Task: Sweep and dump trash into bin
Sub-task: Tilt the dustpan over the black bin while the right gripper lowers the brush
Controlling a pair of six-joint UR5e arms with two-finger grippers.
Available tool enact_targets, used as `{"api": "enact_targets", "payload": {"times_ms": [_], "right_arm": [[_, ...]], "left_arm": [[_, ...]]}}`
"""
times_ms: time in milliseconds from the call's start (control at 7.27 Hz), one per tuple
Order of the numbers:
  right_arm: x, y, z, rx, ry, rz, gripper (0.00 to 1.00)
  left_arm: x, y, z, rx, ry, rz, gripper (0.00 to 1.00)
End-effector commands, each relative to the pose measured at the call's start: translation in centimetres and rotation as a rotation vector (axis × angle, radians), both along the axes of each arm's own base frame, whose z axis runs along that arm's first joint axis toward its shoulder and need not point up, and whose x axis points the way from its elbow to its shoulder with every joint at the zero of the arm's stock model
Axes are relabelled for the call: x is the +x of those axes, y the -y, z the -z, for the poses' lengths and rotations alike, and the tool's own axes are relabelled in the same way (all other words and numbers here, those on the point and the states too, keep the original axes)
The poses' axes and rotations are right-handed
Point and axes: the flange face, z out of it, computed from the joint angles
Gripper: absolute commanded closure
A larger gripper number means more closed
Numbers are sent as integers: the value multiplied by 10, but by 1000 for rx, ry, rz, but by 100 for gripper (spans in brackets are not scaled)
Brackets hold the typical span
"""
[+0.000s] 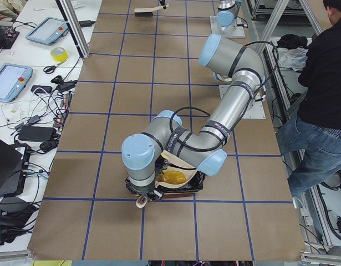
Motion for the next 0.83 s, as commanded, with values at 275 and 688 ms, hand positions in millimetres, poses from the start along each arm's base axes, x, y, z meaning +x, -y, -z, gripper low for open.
{"api": "enact_targets", "payload": {"times_ms": [275,688], "right_arm": [[-1,2,10,12,-1,3,95],[-1,2,11,13,2,6,57]], "left_arm": [[-19,-1,3,-9,101,86,100],[-51,-4,2,-54,230,112,100]]}}
